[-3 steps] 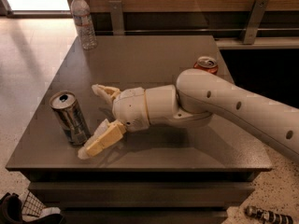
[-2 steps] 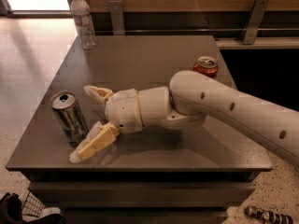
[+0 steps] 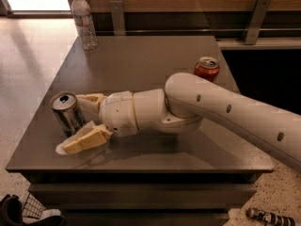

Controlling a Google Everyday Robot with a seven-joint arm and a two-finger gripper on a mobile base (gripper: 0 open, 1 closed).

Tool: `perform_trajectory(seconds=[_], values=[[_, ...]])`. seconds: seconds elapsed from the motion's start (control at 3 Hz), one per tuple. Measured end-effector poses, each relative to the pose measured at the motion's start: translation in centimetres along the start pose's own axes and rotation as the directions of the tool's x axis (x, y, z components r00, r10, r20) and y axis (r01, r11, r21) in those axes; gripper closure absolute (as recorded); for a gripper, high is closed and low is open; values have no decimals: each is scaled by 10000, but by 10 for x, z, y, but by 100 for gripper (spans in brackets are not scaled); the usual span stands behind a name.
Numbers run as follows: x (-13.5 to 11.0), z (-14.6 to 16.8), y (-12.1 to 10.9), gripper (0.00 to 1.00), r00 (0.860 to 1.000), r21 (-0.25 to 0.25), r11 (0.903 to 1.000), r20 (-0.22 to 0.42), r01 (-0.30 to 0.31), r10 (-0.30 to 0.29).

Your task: Move redbull can near water bottle

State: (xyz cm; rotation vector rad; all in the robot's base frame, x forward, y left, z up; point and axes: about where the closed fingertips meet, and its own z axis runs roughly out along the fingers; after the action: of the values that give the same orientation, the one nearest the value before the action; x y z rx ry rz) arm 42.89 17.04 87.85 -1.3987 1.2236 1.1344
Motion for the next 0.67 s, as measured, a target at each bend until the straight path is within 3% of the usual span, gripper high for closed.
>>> perform_trajectory(seconds=[0.67], values=[[-2,3,3,72,10000,-72,10000,-7,44,-44]])
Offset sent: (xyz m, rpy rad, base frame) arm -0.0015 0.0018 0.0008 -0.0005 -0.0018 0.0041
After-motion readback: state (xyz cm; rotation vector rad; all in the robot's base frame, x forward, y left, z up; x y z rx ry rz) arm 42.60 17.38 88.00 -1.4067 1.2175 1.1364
